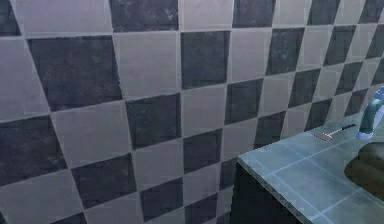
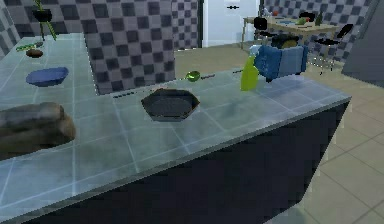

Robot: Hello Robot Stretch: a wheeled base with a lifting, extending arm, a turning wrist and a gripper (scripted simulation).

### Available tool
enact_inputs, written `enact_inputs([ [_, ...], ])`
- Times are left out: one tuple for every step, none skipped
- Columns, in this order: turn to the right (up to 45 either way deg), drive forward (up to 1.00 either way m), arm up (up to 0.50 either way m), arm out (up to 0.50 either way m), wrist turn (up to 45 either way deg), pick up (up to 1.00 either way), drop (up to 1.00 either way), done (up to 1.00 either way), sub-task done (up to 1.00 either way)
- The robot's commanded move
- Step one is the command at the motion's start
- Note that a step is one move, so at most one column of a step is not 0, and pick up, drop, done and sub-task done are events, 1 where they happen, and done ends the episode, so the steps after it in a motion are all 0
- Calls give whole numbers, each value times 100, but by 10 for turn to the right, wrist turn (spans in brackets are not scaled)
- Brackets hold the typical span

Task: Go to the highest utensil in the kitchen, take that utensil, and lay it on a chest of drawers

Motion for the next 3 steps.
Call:
enact_inputs([
  [0, 0, 38, 0, 0, 0, 0, 0, 0],
  [0, 0, 0, 38, 0, 0, 0, 0, 0],
  [0, 0, 0, 0, 450, 0, 0, 0, 0],
])
